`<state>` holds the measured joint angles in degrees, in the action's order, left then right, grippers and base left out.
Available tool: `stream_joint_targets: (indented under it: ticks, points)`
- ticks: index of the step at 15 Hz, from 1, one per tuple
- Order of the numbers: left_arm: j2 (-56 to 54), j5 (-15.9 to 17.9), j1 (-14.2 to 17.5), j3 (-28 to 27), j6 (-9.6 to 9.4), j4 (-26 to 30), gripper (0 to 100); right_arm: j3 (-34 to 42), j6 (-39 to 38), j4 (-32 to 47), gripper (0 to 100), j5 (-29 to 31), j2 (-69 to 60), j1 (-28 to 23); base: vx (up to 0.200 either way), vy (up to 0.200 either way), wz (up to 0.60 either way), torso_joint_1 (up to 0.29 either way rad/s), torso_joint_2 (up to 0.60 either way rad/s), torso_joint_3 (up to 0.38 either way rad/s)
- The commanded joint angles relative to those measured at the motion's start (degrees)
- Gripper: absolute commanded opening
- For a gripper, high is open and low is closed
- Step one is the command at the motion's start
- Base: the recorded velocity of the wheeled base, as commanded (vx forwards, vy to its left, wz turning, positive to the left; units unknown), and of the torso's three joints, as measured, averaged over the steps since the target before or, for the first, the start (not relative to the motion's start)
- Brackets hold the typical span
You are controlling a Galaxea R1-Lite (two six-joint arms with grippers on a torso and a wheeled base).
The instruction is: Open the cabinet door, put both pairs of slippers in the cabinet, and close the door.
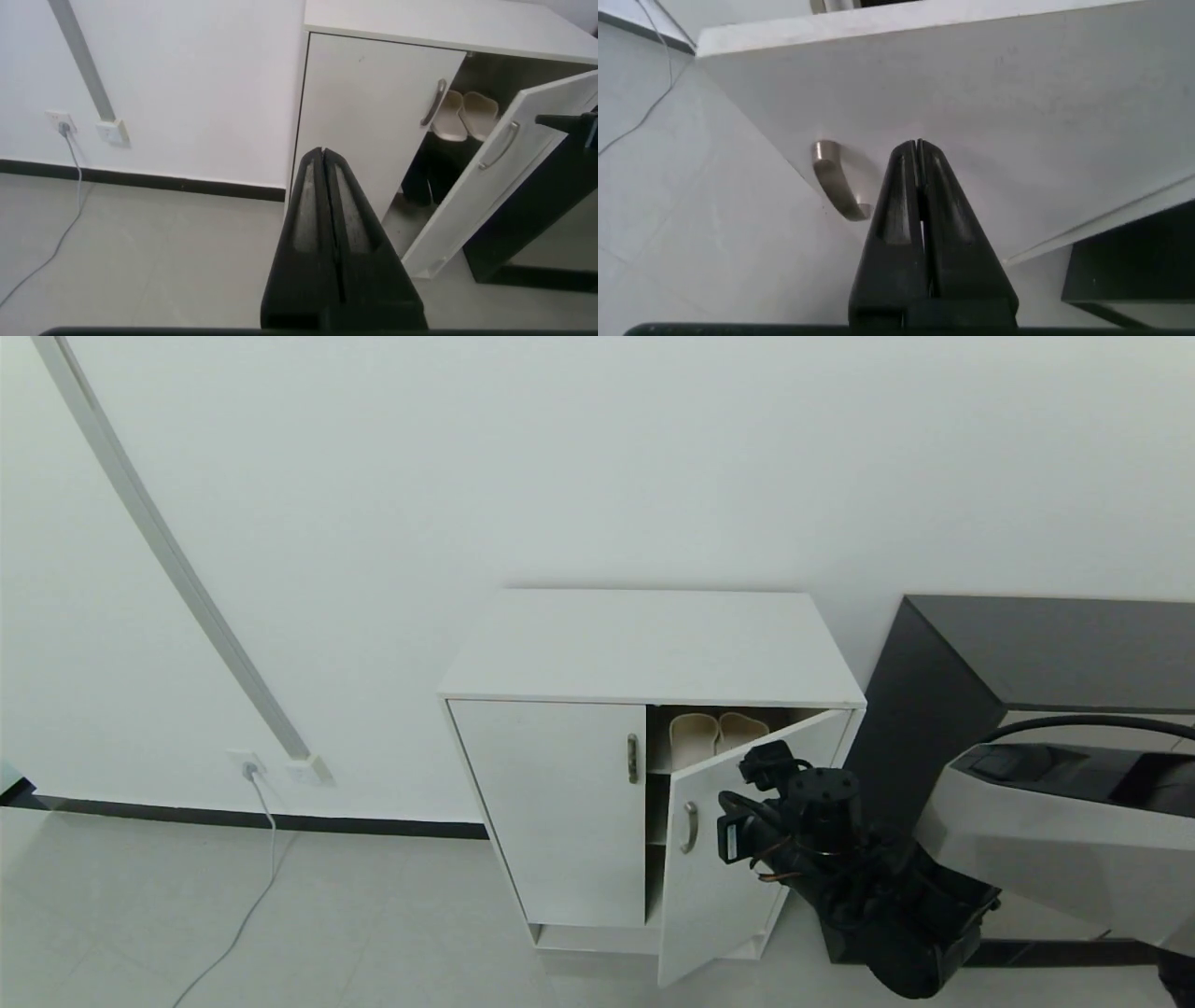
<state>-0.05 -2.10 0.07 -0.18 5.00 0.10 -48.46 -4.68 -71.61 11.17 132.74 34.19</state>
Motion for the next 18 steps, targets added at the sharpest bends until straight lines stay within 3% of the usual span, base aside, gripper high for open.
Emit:
stream_joint_targets:
  ticks: [1,9,18]
  points:
    - [0.0,0.0,0.0,0.0,0.01,0.0,0,-3.8,0.0,2.2,0,0.0,2.4,-0.4,0.0,0.0,0.0,0.0,0.0,0.0]
    - [0.0,0.0,0.0,0.0,0.19,0.0,0,-19.6,0.1,13.4,0,0.3,6.0,-2.6,0.0,0.0,0.0,0.0,0.0,0.0]
    - [0.0,0.0,0.0,0.0,0.19,0.0,0,-30.1,0.2,21.2,0,0.4,8.8,-4.3,0.0,0.0,0.0,0.0,0.0,0.0]
